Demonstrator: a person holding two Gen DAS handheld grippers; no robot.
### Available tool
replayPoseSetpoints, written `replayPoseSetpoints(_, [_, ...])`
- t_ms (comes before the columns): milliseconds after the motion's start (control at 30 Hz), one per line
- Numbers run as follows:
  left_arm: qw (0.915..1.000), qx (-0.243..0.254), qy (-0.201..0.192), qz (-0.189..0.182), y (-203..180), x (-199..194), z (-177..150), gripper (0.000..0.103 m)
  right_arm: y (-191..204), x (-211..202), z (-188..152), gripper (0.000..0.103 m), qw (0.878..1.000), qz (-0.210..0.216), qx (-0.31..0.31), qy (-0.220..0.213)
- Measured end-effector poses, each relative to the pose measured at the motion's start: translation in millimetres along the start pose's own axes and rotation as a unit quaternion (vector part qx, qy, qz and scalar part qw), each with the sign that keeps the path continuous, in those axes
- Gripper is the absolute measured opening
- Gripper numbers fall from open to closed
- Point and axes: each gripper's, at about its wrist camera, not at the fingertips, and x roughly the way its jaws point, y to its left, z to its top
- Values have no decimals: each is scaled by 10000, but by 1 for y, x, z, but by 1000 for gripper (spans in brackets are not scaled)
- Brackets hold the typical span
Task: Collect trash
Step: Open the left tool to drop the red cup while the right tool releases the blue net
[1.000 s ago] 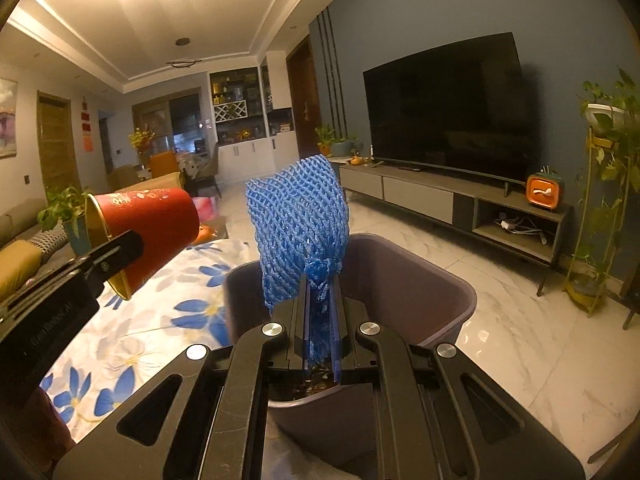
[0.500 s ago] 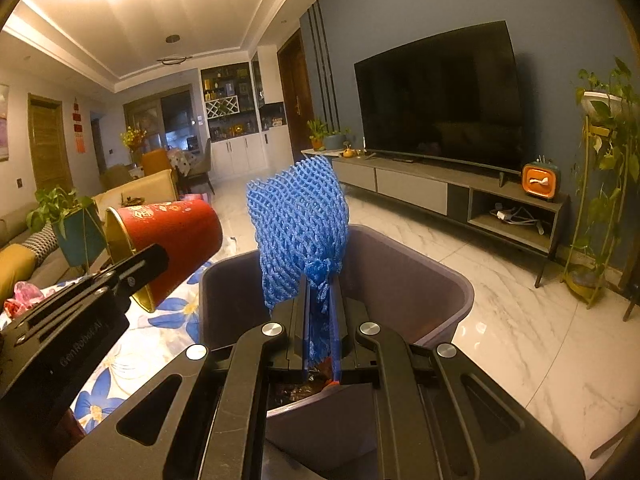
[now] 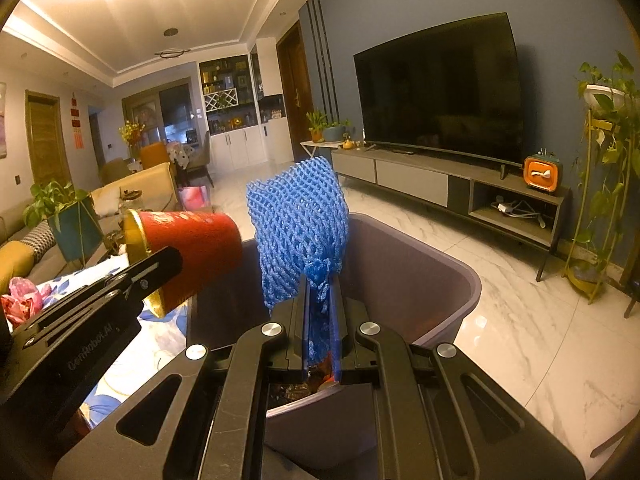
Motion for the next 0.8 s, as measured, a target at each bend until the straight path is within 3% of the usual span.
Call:
replayPoseSetpoints(200, [9999, 87, 39, -123, 1, 6, -4, 7, -1, 6, -1, 10, 10000, 49, 37, 67])
replayPoseSetpoints(300, [9999, 49, -10, -150, 3, 4, -5, 28, 1, 7, -3, 11, 9999, 42, 54, 85])
replayPoseSetpoints(367, [9999, -10, -96, -117, 7, 0, -4, 55, -1, 7, -2, 15, 9998, 62, 109, 135])
replayPoseSetpoints(433, [9997, -81, -218, -54, 11, -6, -3, 61, -1, 7, -1, 28, 9998, 41, 108, 134])
replayPoseSetpoints(500, [9995, -150, -275, 48, 17, -11, -1, 65, -1, 6, -1, 34, 9999, 23, 123, 107])
replayPoseSetpoints(667, [9970, -394, -500, 439, 36, -33, -1, 84, 2, 1, -2, 37, 9998, 0, 190, 86])
replayPoseSetpoints(800, [9933, -470, -530, 916, 48, -51, -1, 89, 7, -6, -4, 44, 9999, -8, 167, 12])
